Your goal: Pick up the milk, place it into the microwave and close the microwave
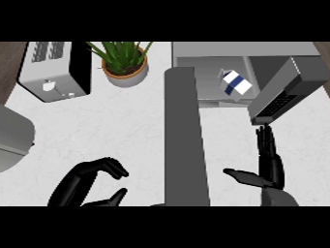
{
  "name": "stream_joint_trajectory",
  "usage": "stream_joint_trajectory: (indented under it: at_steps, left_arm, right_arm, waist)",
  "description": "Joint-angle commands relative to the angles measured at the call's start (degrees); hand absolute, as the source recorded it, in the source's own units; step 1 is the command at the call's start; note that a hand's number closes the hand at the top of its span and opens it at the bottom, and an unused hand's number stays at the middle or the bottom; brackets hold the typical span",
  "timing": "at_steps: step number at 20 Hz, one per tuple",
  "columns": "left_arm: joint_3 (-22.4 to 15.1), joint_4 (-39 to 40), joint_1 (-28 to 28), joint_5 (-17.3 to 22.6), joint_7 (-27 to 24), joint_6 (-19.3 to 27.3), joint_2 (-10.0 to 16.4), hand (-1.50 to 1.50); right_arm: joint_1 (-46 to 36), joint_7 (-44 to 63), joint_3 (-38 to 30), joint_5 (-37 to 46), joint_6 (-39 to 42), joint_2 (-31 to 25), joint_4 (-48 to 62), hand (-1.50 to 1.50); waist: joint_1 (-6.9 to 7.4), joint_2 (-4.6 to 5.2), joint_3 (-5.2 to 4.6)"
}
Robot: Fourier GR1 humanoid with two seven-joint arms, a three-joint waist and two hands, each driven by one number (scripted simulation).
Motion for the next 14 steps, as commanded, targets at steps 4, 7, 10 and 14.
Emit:
stream_joint_trajectory:
  at_steps: [4, 7, 10, 14]
  left_arm:
    - [-2.8, 4.9, -4.0, -7.2, -0.3, -0.9, 2.3, 1.50]
    - [-8.0, 5.9, -3.9, -13.4, -1.7, -1.0, 3.0, 1.50]
    - [-10.1, 7.9, -6.4, -15.4, -0.2, -1.5, 2.2, 1.50]
    - [-13.9, 14.2, -8.8, -17.9, -1.1, -0.6, -2.6, 1.50]
  right_arm:
    - [14.1, 0.2, 3.6, -2.1, 5.5, 1.2, -18.2, -1.50]
    - [16.6, 5.8, 3.7, -3.6, 7.3, -2.1, -25.3, -1.50]
    - [24.8, 6.3, 4.7, -5.3, 11.5, -3.8, -33.7, -1.50]
    - [33.9, 9.9, 6.4, -6.3, 10.2, -2.7, -46.9, -1.50]
  waist:
    - [-0.73, -0.08, -0.08]
    - [-0.58, -0.05, -0.08]
    - [-0.77, 0.02, -0.07]
    - [-0.33, 0.21, -0.04]
